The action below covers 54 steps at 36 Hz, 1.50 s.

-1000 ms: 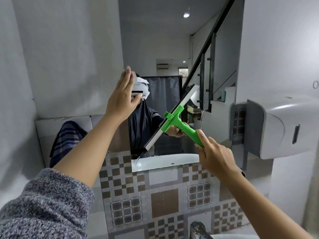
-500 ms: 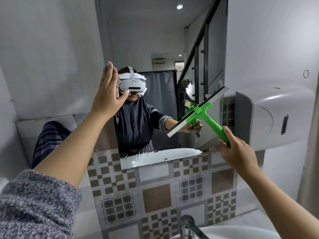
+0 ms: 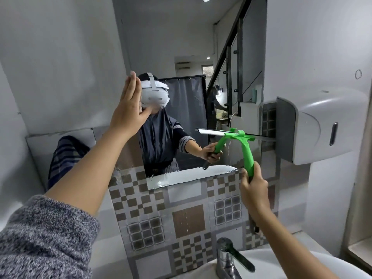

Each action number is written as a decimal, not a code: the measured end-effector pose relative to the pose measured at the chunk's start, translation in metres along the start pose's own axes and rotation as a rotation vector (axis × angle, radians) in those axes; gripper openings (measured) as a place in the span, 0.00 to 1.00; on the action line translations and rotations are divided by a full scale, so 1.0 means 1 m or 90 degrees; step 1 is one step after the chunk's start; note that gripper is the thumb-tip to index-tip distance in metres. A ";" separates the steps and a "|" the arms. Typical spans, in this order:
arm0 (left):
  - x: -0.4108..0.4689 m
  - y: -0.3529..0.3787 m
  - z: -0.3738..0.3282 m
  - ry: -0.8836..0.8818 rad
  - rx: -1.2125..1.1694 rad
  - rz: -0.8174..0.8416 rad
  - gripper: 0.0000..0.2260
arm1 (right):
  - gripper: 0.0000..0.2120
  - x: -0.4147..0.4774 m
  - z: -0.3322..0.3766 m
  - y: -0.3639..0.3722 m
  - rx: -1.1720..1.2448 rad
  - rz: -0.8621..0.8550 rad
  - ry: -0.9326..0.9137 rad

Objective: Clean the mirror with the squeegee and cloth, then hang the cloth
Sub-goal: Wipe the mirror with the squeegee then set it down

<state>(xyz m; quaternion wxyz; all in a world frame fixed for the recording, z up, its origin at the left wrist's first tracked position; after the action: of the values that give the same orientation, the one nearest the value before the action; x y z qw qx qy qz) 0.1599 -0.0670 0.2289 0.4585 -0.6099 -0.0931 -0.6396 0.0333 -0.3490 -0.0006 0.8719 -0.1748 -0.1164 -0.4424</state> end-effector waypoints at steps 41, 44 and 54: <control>-0.060 0.014 -0.005 0.031 -0.075 0.070 0.31 | 0.26 -0.156 0.004 0.124 -0.198 0.188 -0.059; -0.060 0.015 -0.007 0.022 -0.079 0.059 0.31 | 0.24 -0.147 0.003 0.115 -0.263 0.175 -0.094; -0.064 0.022 -0.013 -0.023 -0.070 0.050 0.33 | 0.25 -0.116 0.003 0.079 -0.342 0.187 -0.214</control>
<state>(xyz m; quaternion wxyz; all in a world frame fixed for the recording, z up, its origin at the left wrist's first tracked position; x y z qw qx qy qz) 0.1553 -0.0578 0.1604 0.4472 -0.6487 -0.0421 -0.6143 0.0303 -0.2198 -0.0552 0.8177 -0.4835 -0.1111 -0.2921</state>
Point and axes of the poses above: each hand's wrist, its own x-axis towards the middle knuckle, its own y-axis out of the palm, z = x × y, the point moved 7 cm from there along x, towards the middle knuckle, and after that the axes turned 10 degrees about y, right-handed, at the moved point
